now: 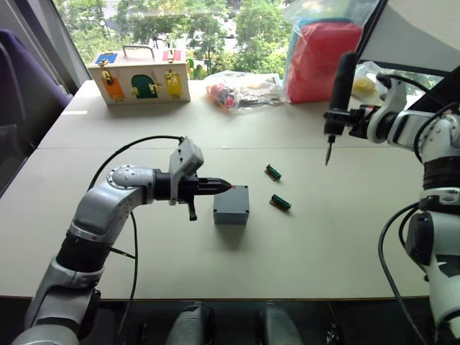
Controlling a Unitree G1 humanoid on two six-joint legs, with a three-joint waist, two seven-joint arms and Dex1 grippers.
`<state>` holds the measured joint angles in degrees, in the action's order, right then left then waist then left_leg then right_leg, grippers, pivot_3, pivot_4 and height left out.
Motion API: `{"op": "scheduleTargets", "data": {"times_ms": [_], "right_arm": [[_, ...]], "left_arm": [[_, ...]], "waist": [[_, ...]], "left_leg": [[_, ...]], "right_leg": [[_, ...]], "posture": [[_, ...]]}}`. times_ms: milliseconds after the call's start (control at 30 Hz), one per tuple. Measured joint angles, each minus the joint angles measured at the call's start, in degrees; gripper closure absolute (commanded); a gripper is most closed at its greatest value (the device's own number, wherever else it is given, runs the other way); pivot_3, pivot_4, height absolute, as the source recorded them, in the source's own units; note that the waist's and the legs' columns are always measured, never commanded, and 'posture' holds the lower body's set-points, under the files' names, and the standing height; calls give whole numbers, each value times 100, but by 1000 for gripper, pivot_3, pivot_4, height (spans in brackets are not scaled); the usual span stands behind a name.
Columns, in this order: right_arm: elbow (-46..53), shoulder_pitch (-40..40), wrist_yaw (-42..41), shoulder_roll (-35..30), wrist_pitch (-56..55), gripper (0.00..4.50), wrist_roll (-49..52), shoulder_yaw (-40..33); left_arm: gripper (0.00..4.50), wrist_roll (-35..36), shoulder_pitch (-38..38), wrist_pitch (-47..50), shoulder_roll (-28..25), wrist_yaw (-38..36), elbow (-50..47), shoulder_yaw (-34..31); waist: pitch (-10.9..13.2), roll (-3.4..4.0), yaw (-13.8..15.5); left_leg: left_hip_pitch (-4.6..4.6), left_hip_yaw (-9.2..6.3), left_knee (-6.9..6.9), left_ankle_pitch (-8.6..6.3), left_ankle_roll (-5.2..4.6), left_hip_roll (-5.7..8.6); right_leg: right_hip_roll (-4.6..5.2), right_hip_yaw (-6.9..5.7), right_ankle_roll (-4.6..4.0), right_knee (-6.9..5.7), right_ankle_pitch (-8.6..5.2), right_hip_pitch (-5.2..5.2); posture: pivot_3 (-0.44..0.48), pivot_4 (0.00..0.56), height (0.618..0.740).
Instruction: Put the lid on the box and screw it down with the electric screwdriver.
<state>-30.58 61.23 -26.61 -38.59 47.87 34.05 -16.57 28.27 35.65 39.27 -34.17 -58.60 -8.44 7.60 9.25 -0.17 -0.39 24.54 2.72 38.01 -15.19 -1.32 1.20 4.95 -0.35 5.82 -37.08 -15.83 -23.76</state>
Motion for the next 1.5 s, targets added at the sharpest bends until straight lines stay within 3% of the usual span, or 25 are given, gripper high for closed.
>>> {"op": "scheduleTargets", "data": {"times_ms": [167, 300, 433, 767, 1500], "right_arm": [[2324, -1234, 454, 1316, 182, 2681, 952, -655], [3473, -2010, 408, 2023, -228, 2681, 966, -69], [4180, -2684, 162, 2292, -1167, 2681, 371, 710], [4276, -3204, -81, 2385, -1831, 2681, -235, 1380], [4244, -3471, -233, 2350, -2186, 2681, -698, 1603]], "left_arm": [[4500, -37, 115, 14, -39, -170, 372, 66], [4500, -183, 260, -25, 44, -218, 516, 226], [4500, -512, 314, -163, 87, -266, 793, 540], [4500, -983, 318, -611, 223, -469, 1120, 907], [4500, -1145, 323, -642, 273, -631, 1105, 920]], "waist": [[-1, -2, -33], [1, 2, -37], [0, 1, -24], [0, 1, -34], [0, 1, -29]], "left_leg": [[-7, -3, 20, -20, -36, 2], [-7, -1, 19, -20, -35, 4], [-7, -2, 21, -16, -29, 7], [-10, -3, 22, -17, -31, 4], [-13, -4, 23, -18, -33, 4]], "right_leg": [[6, -1, 9, -7, 5, 20], [0, 3, 9, -13, 5, 11], [-13, 2, 9, -12, 5, 17], [-18, 3, 9, -10, 5, 14], [-18, 5, 9, -10, 5, 17]], "posture": [[0, 150, 740], [0, 150, 740], [0, 150, 740], [0, 150, 740], [0, 150, 740]]}}
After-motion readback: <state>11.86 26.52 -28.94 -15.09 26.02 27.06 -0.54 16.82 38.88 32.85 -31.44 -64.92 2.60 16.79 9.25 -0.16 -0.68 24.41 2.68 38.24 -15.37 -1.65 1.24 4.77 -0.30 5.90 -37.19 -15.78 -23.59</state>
